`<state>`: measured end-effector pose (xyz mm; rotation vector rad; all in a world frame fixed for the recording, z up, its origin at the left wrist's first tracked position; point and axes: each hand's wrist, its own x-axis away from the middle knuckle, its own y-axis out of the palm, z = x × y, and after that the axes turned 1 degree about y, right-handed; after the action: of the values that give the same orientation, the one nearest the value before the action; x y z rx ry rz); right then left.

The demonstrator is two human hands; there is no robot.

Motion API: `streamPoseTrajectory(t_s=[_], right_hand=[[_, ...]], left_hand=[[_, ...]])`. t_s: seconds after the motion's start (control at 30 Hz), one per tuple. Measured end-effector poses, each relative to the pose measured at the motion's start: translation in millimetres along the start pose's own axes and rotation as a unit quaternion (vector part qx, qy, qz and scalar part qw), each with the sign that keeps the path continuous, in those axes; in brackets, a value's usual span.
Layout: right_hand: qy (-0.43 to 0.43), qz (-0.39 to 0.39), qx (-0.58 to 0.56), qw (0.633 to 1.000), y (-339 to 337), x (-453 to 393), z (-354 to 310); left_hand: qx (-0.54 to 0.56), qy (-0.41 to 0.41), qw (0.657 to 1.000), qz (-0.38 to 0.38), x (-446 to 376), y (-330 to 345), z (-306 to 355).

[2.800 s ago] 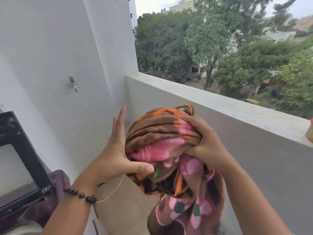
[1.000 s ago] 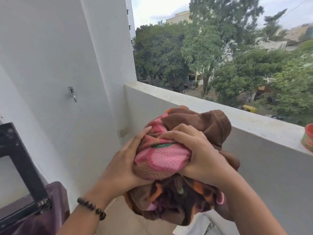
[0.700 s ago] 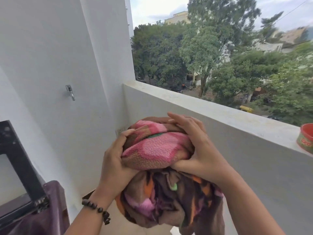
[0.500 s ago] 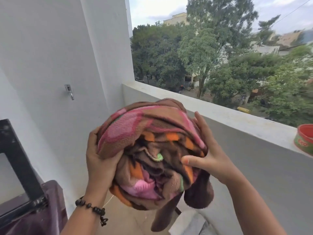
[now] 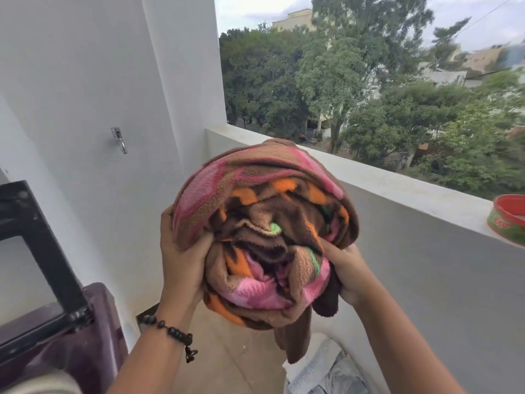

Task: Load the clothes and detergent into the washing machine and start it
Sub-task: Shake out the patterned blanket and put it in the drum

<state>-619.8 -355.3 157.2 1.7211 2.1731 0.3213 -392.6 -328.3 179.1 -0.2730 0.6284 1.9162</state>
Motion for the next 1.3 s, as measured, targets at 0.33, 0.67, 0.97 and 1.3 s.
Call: streamPoseTrajectory(t_s=[0.33,0.67,0.97,1.3], right_hand=[[0.007,-0.069,-0.02,0.997,34.4,-0.7,-12.1],[0.059,-0.095,-0.045,0.993,61.1,-7.8,15.7],[0.095,-0.177,-0.093,0.975,95.0,-2.0,29.9],[0.155,-0.325,-0.132,0.923,172.1,14.2,56.5]], left_hand=[[-0.001,0.036,0.999,0.036,13.9,-27.7,27.8],[-0.077,0.023,0.992,0.094,30.6,-58.2,48.5],[-0.097,0.032,0.983,0.153,59.2,-89.3,68.2],[-0.159,0.078,0.945,0.275,111.7,-141.0,128.0]])
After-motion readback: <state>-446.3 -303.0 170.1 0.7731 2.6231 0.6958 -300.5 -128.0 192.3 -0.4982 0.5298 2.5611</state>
